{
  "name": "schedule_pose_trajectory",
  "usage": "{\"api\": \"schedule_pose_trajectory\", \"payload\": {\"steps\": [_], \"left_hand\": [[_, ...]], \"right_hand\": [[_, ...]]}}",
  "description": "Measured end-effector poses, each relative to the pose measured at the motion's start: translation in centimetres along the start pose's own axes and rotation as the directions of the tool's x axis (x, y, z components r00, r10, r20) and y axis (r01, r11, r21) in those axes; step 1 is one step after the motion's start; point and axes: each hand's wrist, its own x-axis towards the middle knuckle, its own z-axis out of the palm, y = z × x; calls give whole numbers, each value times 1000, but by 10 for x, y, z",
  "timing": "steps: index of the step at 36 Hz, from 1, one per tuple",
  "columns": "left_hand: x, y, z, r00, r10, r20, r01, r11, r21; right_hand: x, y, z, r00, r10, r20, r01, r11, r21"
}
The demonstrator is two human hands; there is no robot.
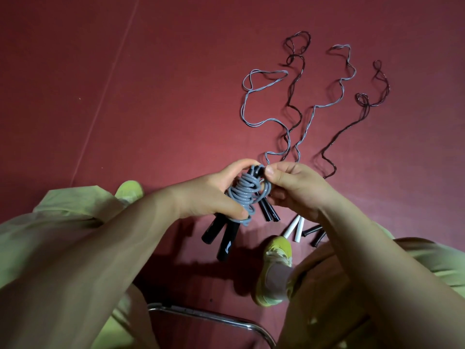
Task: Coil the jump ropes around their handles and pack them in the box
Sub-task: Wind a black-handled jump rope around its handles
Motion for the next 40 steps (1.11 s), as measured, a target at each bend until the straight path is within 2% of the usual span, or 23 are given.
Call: {"api": "schedule_pose_trajectory", "payload": {"steps": [2,4,10,15,24,33,40], "left_hand": [[-1,2,1,999,13,34,-11,998,-67],[-2,3,1,998,34,55,-27,993,-115],[-2,2,0,995,77,59,-68,988,-139],[2,-1,0,995,94,15,-85,953,-290],[3,-2,0,994,108,14,-100,956,-276],[-1,0,-2,997,77,26,-73,991,-114],[-1,0,-2,997,71,-6,-71,997,-37]], "right_hand": [[-1,-2,-5,994,32,104,-35,999,25],[-3,-4,-9,988,35,153,-45,997,65],[-3,-3,-9,988,44,148,-61,992,111],[-3,-7,-8,980,9,197,-46,982,182],[-3,-8,-7,973,-12,230,-36,979,202],[-6,-10,2,995,96,31,-99,988,120],[-5,-11,7,995,77,-71,-68,991,117]]}}
